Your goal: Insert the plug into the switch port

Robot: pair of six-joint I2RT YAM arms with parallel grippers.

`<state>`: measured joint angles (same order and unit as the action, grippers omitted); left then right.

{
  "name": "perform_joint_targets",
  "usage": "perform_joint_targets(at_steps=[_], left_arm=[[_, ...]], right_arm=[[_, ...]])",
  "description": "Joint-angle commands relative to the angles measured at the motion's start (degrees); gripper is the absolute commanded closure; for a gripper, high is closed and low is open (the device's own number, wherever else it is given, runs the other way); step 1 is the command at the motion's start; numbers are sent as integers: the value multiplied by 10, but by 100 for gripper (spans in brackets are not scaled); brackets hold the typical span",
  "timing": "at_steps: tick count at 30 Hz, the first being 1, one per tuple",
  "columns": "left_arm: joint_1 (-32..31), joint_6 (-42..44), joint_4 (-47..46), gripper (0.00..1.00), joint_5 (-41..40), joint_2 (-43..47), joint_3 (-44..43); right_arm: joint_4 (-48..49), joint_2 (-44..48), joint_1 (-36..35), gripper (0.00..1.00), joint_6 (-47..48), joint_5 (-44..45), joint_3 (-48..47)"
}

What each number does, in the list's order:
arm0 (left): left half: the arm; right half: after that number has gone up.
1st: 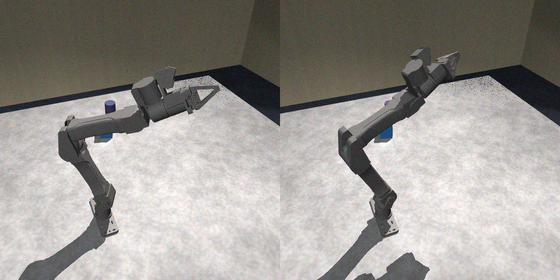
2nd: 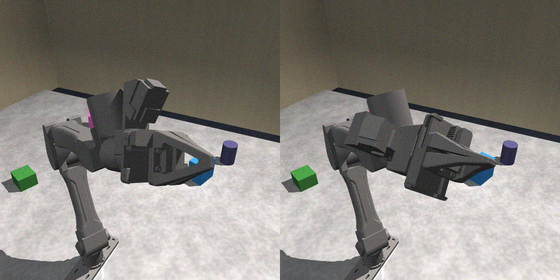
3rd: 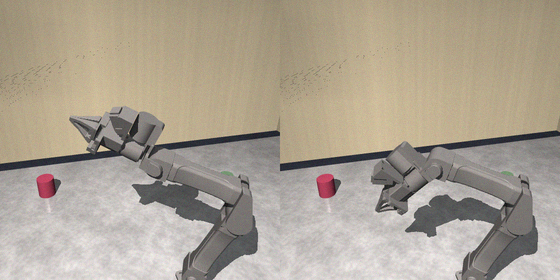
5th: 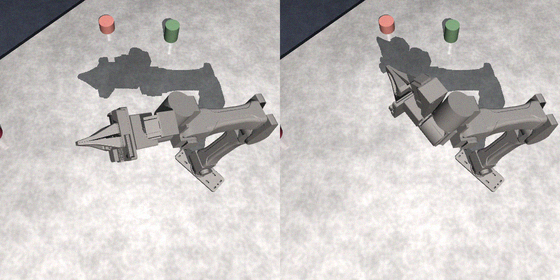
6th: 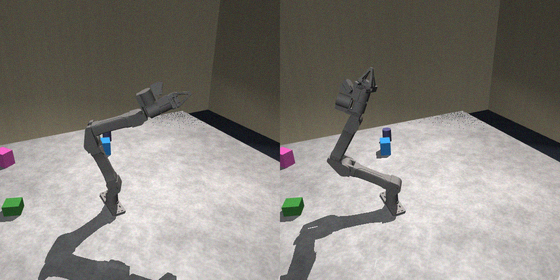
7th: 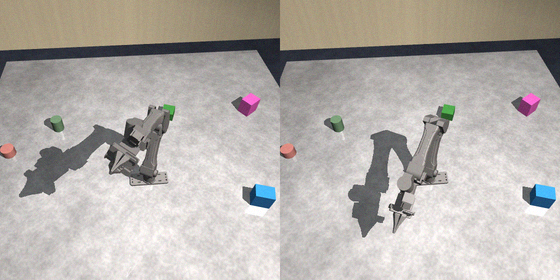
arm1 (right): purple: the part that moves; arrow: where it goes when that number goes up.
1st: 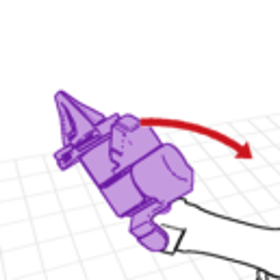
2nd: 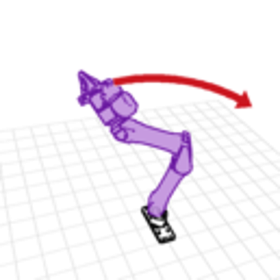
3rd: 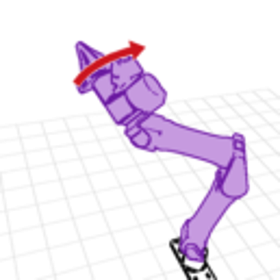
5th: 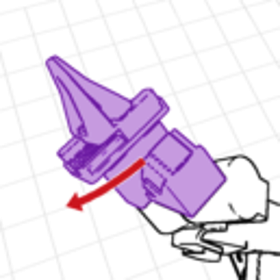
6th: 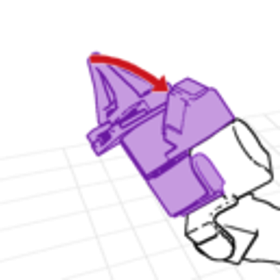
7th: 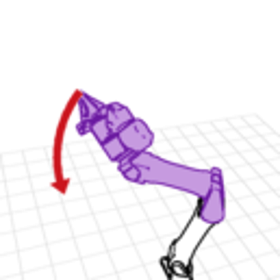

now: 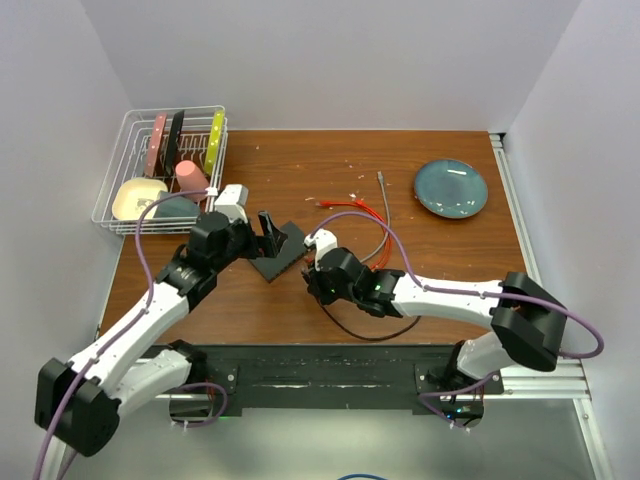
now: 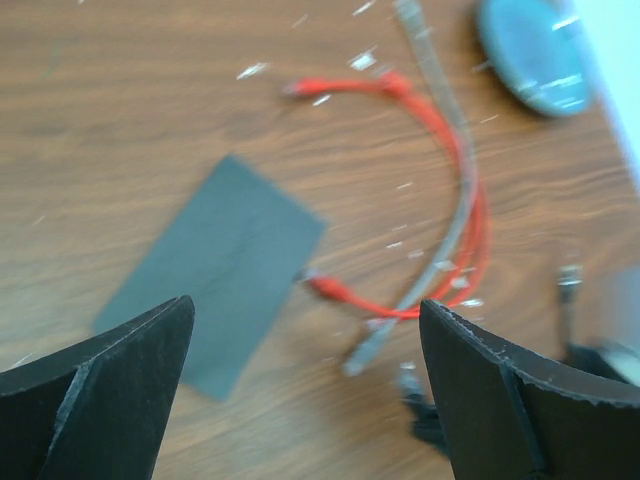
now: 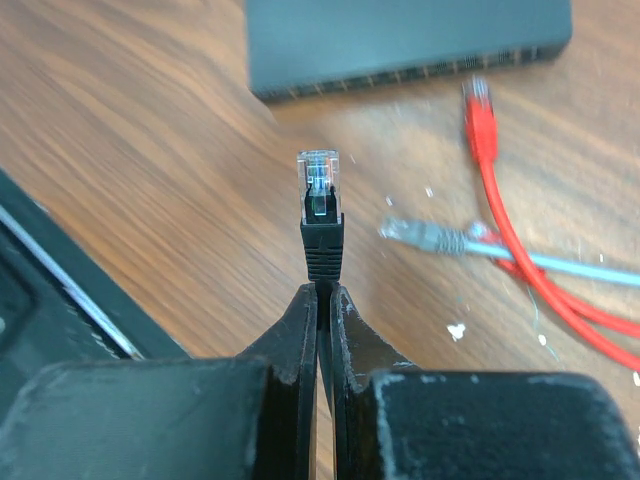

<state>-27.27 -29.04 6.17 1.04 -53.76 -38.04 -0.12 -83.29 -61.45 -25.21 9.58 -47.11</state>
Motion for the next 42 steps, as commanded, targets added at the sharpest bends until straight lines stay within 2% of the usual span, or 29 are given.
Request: perform_joint_targets(at_steps=[1,2,5,17,22,27,42], left_arm=[[70,45,18,0,33,-49,-13],[84,42,5,0,73,-70,-7],[114,35,-34,0,103,-124,2],[131,30,-152,0,117,-270,20],[143,28,-180,0,123,-289,33],[163,20,-204,0,141,-294,35],[183,14,-288,14,208,-318,75]], right_arm=[[-43,-6,-1,100,14,1,-22],[-41,-17,-1,100,13,-2,-23],[-35,-47,-3,100,13,-4,-27],[-38,-174,-34,100,25,-18,-121],[-58,-223,-36,100,18,1,-155],[-127,-261,-36,100,19,21,-205],[-305,-305,-35,100,3,52,-299]])
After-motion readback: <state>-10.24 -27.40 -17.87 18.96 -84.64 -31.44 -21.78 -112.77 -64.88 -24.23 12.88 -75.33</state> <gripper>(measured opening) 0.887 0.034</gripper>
